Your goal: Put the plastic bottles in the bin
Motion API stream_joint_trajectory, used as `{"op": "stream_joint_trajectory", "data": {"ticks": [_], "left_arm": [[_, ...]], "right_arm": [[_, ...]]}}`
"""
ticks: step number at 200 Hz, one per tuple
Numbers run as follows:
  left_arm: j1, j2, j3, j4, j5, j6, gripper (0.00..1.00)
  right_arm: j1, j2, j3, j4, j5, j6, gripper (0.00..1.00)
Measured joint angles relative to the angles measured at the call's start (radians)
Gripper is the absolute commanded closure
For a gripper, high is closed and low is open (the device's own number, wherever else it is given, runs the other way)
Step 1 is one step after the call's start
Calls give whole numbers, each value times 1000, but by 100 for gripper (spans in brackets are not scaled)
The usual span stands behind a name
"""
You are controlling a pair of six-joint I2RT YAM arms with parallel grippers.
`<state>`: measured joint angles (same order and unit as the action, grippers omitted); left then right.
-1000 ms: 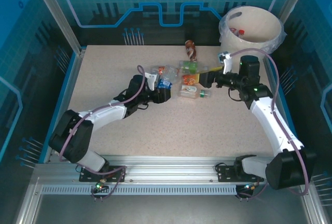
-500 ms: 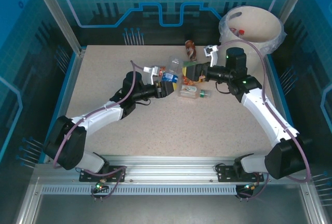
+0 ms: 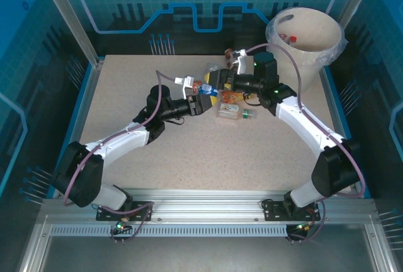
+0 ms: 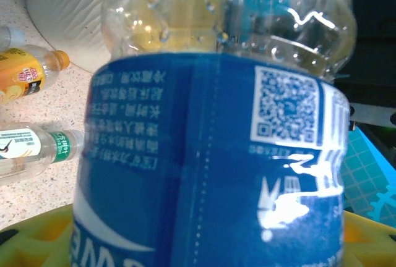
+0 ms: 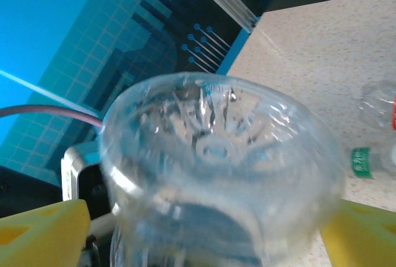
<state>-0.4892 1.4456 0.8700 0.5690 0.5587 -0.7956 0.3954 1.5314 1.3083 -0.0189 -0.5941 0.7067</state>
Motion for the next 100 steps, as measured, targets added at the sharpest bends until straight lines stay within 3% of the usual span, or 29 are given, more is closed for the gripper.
{"op": "stream_joint_trajectory", "data": {"ticks": [15,40,72,100], "left_arm": [[0,1,1,5,2,-11,55],[0,4,2,5,6,-18,55],[0,6,5,6,8,-17,51],[0,6,5,-2,7,-6,31]], "right_arm": [[6,29,16,14,-15,14,12],[17,50,26,21,-23,24,32],[19,51,27,31,-32,38,43],[19,51,27,29,-35,35,49]]}}
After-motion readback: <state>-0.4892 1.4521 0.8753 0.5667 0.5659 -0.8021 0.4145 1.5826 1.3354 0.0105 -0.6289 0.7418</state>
